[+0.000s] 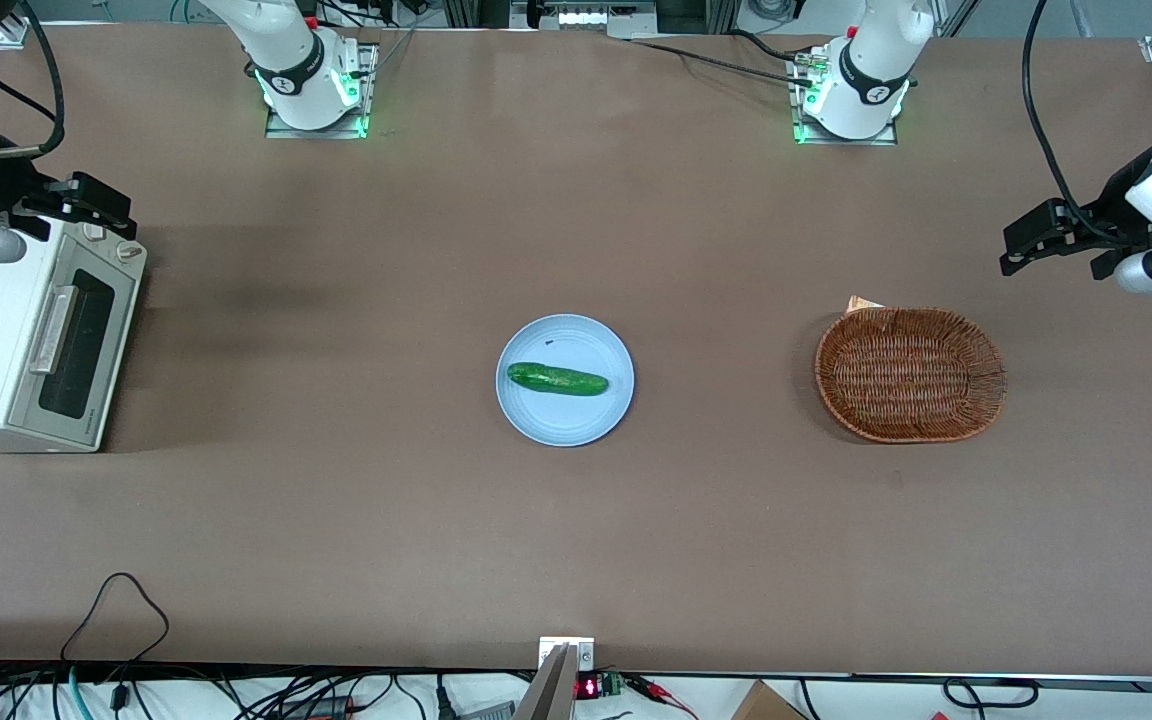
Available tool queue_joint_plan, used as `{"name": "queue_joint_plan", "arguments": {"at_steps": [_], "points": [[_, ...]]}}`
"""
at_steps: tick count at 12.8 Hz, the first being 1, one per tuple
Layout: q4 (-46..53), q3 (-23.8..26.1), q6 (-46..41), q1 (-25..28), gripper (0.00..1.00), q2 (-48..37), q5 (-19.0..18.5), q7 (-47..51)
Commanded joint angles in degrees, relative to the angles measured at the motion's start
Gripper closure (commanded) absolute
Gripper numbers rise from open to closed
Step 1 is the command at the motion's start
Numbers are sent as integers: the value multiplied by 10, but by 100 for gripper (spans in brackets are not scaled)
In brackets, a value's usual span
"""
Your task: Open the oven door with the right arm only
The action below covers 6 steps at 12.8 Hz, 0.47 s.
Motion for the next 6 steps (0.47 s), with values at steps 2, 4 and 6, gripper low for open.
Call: {"name": "queue_joint_plan", "arguments": {"at_steps": [2,4,6], "points": [[7,2,-4,-4,1,5,3,-1],[7,2,-7,-4,1,3,2,-4],[6,2,-8,-4,0,3,3,-7]]}}
